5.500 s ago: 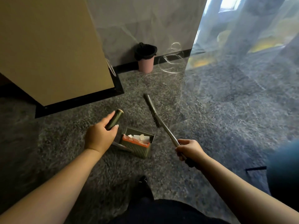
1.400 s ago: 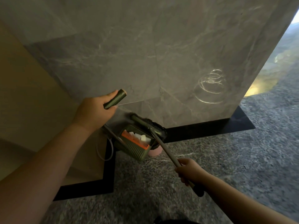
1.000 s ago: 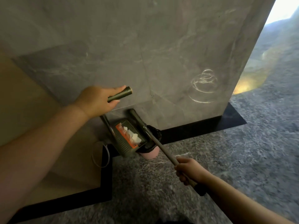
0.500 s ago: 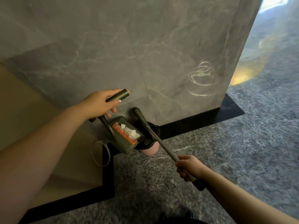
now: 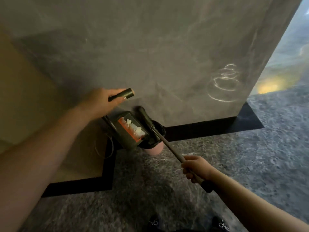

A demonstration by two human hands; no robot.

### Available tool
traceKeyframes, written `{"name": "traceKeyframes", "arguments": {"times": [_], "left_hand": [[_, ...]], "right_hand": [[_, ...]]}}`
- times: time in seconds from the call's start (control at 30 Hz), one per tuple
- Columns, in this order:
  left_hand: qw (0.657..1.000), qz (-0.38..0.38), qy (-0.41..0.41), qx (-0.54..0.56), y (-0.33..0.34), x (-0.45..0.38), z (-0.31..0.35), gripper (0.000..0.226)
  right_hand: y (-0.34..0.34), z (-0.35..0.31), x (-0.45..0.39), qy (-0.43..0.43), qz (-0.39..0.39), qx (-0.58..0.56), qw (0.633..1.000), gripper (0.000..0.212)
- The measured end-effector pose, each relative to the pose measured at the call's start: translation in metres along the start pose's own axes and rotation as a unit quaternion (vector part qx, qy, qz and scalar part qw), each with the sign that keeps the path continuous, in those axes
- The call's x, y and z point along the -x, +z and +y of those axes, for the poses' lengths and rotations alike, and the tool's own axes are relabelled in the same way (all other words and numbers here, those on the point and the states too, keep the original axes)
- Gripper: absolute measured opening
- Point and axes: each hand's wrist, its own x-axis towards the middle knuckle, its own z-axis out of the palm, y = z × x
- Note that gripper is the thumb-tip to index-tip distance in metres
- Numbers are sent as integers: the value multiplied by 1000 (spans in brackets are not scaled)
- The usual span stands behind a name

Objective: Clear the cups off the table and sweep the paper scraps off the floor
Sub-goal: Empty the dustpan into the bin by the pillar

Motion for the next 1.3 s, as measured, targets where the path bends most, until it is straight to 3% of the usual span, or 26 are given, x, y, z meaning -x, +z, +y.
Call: {"name": "traceKeyframes", "arguments": {"times": [0.07,0.23,0.4,0.77,1.03,1.3], "left_hand": [[1000,3,0,24,9,11,11,29],[999,32,-26,3,23,30,25,45],[998,46,-33,-12,24,28,39,35],[992,56,-71,-85,27,-36,102,44],[956,0,-121,-267,53,-97,178,45],[940,-66,-114,-316,74,-126,212,45]], "right_hand": [[-22,-7,0,14,-16,14,1000,18],[-59,-28,1,20,-37,77,996,21],[-78,-41,-12,30,-58,100,993,20],[-159,-84,-35,20,-90,122,988,22],[-237,-120,-56,-4,-136,179,974,22],[-251,-125,-68,-1,-149,189,971,12]]}}
